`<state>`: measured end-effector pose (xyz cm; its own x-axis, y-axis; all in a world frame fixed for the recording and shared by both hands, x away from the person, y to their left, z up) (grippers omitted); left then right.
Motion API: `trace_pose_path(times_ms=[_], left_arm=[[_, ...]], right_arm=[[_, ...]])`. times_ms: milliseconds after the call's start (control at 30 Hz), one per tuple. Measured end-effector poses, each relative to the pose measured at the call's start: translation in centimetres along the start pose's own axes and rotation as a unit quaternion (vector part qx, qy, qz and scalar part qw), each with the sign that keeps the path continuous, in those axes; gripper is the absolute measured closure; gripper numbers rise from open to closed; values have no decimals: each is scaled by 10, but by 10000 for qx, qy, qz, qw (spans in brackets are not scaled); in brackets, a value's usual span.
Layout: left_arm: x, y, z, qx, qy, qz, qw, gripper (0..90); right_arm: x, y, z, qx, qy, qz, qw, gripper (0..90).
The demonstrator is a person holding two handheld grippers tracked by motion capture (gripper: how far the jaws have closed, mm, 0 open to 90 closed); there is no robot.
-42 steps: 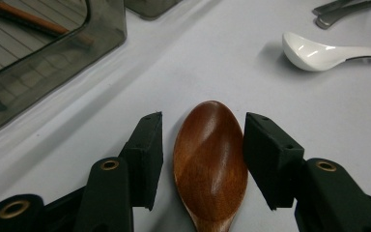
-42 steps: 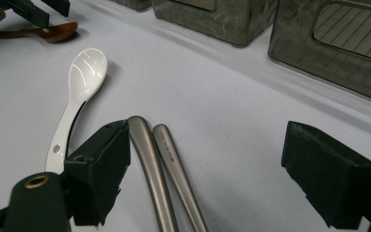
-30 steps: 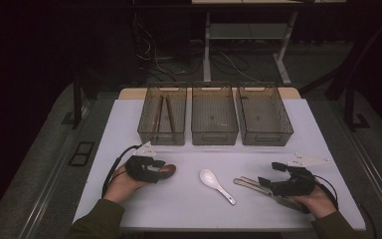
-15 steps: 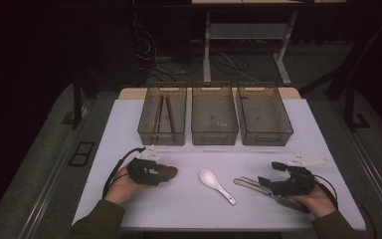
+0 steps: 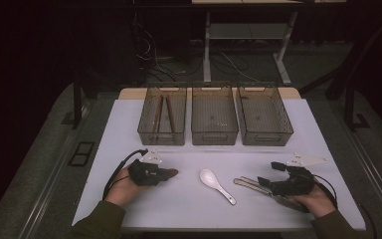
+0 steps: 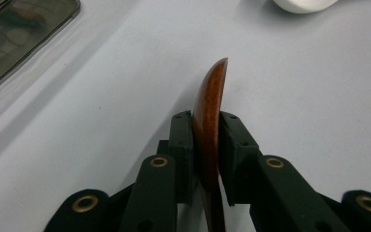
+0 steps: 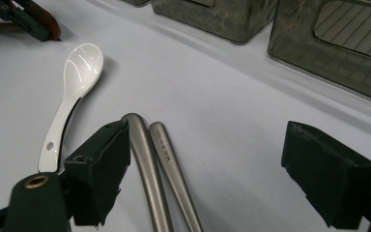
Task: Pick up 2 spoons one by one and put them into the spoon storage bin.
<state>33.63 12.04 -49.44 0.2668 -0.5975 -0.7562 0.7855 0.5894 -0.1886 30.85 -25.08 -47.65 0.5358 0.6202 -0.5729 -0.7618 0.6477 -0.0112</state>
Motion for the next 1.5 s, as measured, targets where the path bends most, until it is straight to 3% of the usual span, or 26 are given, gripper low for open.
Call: trace_pose_path(times_ms=[500,733,933,1500], left_arm=[[0,0,1,-80,74,65,9999,796],[-1,2,3,-272,93,114,9995,797],[-5,5,10,-618,-152,0,9980,797],[-7,3,43,-680,-637,3,9956,797]], right_arm=[[0,0,0,-27,16,1,10000,173],[1,1,0,-36,34,9,10000,173],[2,1,0,-63,41,3,10000,173],[3,2,0,-81,39,15,10000,173]])
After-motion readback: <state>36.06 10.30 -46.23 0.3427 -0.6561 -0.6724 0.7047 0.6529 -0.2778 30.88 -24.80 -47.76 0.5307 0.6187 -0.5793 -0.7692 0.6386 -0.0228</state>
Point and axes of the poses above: each handheld gripper's, and its own axes: x roughly forward along the jaws, z roughly out of its top, y roughly to its left, the point moved 7 cm from there along x, roughly forward along the jaws, and after that the axes turned 13 degrees about -x, right-handed, at the moved point
